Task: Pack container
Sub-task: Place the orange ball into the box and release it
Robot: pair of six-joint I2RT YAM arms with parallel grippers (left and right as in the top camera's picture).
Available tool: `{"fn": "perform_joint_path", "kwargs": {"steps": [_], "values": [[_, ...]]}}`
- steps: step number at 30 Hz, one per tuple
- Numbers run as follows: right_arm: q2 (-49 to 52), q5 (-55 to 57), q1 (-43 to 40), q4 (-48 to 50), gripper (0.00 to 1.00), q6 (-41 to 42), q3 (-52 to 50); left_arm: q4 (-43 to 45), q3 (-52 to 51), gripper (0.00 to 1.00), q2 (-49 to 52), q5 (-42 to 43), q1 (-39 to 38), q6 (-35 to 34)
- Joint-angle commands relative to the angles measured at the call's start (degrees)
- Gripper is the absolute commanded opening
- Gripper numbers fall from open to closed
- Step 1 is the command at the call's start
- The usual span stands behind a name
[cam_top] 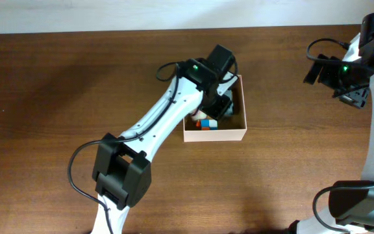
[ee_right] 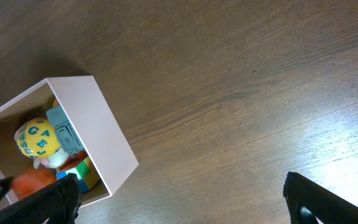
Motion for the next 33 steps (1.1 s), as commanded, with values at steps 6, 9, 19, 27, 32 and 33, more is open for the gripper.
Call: {"fn": "perform_joint_path", "kwargs": {"steps": [6,9,19,27,32,33], "values": [[-0.46,0.52,-0.04,0.26,0.99,-0.52,0.55,-3.54,7.61,0.99,-2.21,-4.66,1.92,-0.52],[-0.59,0.5,-0.04,0.5,0.99,-0.55,0.57,-7.5,13.51,0.99,-3.78,-4.72,4.24,-0.52],[-13.16,-9.27,-0.04,2.67,0.99,-10.67,1.09,-21.68,31.93,0.99,-13.16,-8.07,18.93,-4.5],[-29.33,-10.38,-0.04,-2.62,0.99,-11.5,1.09,-29.14,31.95,0.99,-17.2,-8.07,29.92,-4.87],[-35.47,-10.38,-0.04,-5.62,0.99,-10.91,1.09,-29.46,31.93,0.99,-17.2,-8.07,31.15,-4.87],[-36.44,-10.38,-0.04,-5.68,0.99,-10.91,1.09,-29.51,31.93,0.99,-17.2,-8.07,31.15,-4.87]]}}
